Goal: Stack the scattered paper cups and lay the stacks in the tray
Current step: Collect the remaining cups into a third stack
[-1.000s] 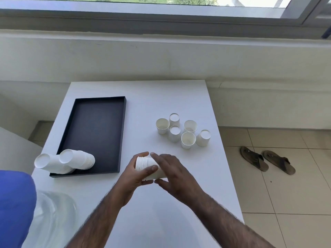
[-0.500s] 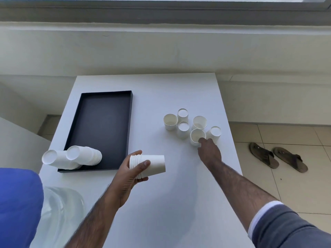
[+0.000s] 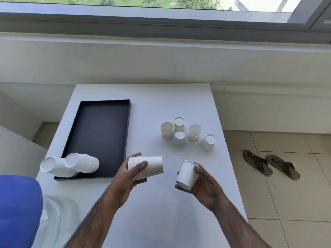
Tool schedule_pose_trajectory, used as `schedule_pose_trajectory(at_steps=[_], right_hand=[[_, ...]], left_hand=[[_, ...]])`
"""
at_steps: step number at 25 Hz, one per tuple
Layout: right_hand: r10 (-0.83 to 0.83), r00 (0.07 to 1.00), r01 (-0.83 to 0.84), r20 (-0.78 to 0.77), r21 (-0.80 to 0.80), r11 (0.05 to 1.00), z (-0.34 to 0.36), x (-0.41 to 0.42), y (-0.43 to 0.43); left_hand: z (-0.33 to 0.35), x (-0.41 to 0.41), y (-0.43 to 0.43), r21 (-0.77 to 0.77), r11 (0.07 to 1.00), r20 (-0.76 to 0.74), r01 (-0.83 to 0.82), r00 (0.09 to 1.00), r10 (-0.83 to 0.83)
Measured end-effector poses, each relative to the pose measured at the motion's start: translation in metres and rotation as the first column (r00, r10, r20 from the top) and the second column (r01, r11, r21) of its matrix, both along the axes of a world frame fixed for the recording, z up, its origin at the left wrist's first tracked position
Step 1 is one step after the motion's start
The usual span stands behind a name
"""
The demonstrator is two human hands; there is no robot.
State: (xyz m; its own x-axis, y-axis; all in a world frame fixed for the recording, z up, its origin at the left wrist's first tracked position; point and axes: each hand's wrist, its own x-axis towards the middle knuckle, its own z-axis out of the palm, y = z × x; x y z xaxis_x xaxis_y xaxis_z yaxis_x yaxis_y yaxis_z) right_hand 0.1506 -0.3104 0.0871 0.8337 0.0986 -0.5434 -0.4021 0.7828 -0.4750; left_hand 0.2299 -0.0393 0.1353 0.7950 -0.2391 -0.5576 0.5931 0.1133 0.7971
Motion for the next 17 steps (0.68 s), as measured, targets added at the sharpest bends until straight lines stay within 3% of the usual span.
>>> schedule_pose_trajectory(at_steps=[2, 3, 4, 5, 6, 8, 9, 13, 17], right_hand=[[0.023, 1.0, -0.024, 0.022, 0.04, 0.999, 0.012, -0.001, 0.0], [0.09, 0.996, -0.089, 0.03, -0.041, 0.995, 0.02, 0.001, 0.0], [0.197, 0.98, -0.187, 0.022, -0.218, 0.958, 0.028, 0.003, -0.001], [0.325, 0.945, -0.295, -0.012, -0.455, 0.84, 0.037, 0.007, -0.001], [0.438, 0.896, -0.366, -0.068, -0.671, 0.645, 0.045, 0.01, -0.001], [0.577, 0.804, -0.374, -0.145, -0.878, 0.3, 0.059, 0.019, 0.002], [0.613, 0.774, -0.351, -0.157, -0.913, 0.21, 0.065, 0.024, 0.005], [0.666, 0.739, -0.263, -0.1, -0.953, 0.149, 0.073, 0.036, 0.024], [0.705, 0.695, -0.239, -0.144, -0.97, 0.037, 0.065, 0.04, 0.05]], left_hand=[[0.003, 0.0, -0.003, -0.004, 1.0, 0.006, 0.017, 1.0, -0.017], [0.004, 0.001, -0.004, -0.002, 1.0, 0.01, 0.02, 1.0, -0.02], [0.006, 0.002, -0.004, 0.004, 1.0, 0.018, 0.021, 1.0, -0.021], [0.008, 0.003, -0.003, 0.013, 1.0, 0.03, 0.019, 0.999, -0.02], [0.01, 0.004, -0.001, 0.029, 0.999, 0.045, 0.02, 0.999, -0.022], [0.012, 0.006, 0.001, 0.069, 0.997, 0.073, 0.045, 0.996, -0.05], [0.013, 0.006, 0.002, 0.089, 0.994, 0.082, 0.07, 0.994, -0.078], [0.016, 0.001, -0.008, 0.15, 0.967, 0.11, 0.204, 0.969, -0.221], [0.02, -0.001, -0.028, 0.243, 0.936, 0.176, 0.255, 0.937, -0.302]])
